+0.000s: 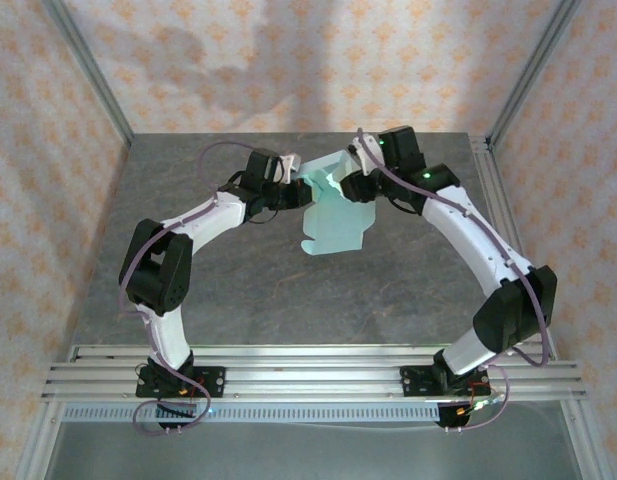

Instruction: Fold the paper box

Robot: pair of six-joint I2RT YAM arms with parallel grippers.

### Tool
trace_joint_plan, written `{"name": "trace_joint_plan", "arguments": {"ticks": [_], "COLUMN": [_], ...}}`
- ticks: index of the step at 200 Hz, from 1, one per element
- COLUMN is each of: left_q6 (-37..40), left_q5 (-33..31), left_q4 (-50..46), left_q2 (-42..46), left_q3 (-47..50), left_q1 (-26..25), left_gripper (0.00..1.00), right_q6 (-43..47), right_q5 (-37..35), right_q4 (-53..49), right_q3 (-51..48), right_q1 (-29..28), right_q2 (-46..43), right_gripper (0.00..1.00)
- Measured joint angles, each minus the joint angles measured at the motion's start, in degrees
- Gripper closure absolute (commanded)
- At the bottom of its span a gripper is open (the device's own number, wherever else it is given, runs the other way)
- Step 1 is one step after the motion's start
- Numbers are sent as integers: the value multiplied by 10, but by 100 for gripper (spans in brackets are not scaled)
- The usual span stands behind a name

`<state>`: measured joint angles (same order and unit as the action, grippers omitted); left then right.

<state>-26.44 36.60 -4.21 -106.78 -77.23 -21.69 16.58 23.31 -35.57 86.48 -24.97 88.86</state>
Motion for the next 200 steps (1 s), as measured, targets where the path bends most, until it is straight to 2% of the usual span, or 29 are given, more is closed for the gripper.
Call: {"name": "trace_joint_plan", "arguments": {"ticks": [53, 112, 149, 200], "left_q6": [5, 10, 10, 10], "left_q5": [3, 5, 7, 7], "left_q4": [-9, -9, -9, -9], "left_q2": [0, 0, 0, 0], "left_q3": [0, 0, 0, 0], "left_q1": [-1, -1, -1, -1], "left_gripper": [100, 100, 100, 100], "right_q6": [2, 13, 24, 45], "right_q5": [-132, -205, -221, -189], "right_q4": [29, 47, 50, 49], "right_q3": [9, 9, 9, 12], "right_q1": [-19, -21, -23, -24], "right_q2": [19, 20, 20, 24], "right_gripper": [65, 60, 56, 56]}}
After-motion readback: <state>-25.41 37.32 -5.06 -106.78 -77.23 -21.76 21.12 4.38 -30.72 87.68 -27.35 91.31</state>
